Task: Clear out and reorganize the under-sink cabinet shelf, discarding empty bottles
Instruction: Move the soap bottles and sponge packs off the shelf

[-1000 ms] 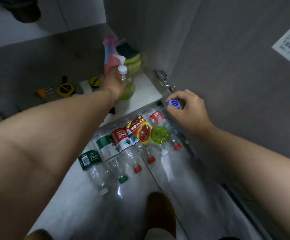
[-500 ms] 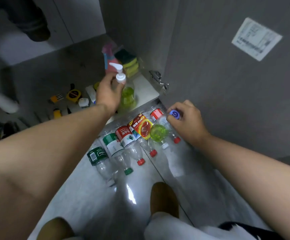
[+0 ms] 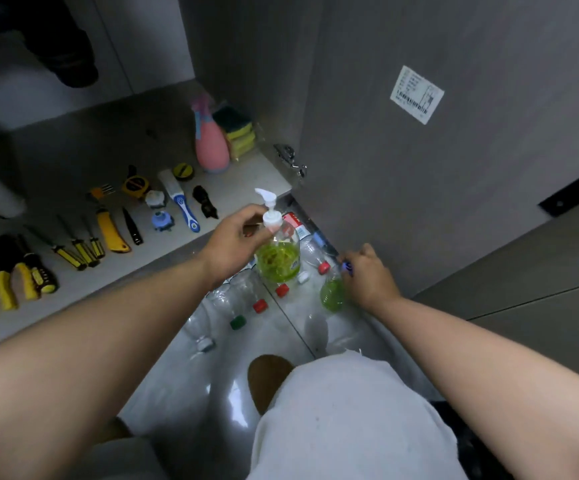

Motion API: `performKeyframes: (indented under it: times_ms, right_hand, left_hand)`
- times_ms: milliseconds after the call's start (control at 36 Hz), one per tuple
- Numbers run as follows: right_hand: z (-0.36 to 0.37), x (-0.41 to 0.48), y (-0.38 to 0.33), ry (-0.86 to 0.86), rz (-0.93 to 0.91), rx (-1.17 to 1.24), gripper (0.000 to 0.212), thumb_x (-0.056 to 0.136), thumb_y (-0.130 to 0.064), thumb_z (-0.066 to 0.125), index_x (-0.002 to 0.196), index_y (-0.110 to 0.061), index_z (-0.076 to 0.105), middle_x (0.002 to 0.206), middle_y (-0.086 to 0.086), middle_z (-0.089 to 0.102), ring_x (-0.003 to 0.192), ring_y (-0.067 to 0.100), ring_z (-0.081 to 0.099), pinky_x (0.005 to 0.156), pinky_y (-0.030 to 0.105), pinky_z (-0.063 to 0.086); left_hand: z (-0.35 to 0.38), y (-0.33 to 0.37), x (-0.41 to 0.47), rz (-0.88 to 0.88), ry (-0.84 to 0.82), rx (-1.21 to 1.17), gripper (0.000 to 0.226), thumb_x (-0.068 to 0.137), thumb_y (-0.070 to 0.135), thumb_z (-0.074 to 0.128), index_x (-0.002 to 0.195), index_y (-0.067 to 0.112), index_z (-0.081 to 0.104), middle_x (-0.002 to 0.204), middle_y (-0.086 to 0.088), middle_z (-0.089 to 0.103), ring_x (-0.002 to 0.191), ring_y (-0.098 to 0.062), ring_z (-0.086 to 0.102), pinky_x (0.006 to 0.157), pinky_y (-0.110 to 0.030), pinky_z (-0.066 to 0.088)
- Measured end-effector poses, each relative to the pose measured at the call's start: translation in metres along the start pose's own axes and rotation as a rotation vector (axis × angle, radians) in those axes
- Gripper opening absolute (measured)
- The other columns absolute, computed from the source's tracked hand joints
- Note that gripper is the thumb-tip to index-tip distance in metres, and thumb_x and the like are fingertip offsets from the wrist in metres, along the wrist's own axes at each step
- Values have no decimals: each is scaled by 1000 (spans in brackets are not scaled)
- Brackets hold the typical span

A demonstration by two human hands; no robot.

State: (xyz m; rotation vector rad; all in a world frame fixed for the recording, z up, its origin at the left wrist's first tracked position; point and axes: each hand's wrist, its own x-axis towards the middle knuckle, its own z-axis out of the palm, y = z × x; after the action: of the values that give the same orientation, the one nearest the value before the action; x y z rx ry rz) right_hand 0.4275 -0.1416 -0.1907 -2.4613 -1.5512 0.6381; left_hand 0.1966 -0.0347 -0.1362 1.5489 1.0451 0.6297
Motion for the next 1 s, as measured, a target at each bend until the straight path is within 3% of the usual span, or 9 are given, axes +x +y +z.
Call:
performKeyframes:
  times_ms: [167,333,417,472,611,750,1000]
  right_hand:
    - [12,1,7,55,29,19,29,95,-14,54,123,-15,63,135,20,40,103,45,61,92,41,47]
    - [12,-4,10,99,6,26,23,93,-8,54,114,-5,63,125,22,45,96,44,61,89,41,48]
    - [6,-7,10,93,-2,28,24,90,-8,56,113,-7,64,122,18,46,96,41,61,88,37,47]
    - [2,-7,10,75,-13,13,25,89,-11,57,113,-8,64,120,17,47,96,40,61,88,36,47]
    - [-4,-4,5,-31,-23,-115,30,92,-17,55,121,-15,62,118,14,46,100,40,62,92,39,49]
    - [-6,6,2,-11,-27,-175,26,95,-15,53,116,-15,69,112,14,55,102,39,61,89,35,48]
    - [-2,1,-4,-2,-41,-151,28,97,-20,51,124,-17,59,123,14,45,99,41,63,89,41,52]
  left_hand:
    - [8,-17,-2,19,-122,98,24,94,15,71,118,9,69,116,-4,71,107,-16,65,96,-29,50]
    - [11,-24,-2,7,-134,105,25,92,17,74,117,14,72,117,-2,71,112,-22,64,92,-35,54]
    - [12,-25,-2,8,-124,98,28,90,19,76,118,14,72,116,0,71,111,-20,65,101,-42,53]
    - [14,-25,-3,7,-124,89,29,90,18,76,118,15,72,115,4,71,110,-14,65,102,-39,53]
    - [16,-28,-11,-12,-117,68,26,91,19,76,116,21,72,112,13,69,109,-8,62,92,-31,52]
    - [17,-30,-17,-27,-99,79,29,91,21,75,120,20,71,116,13,67,109,-5,60,92,-26,48]
    - [20,-36,-17,-70,-90,86,32,90,21,77,122,19,71,124,5,69,117,-18,60,105,-43,50]
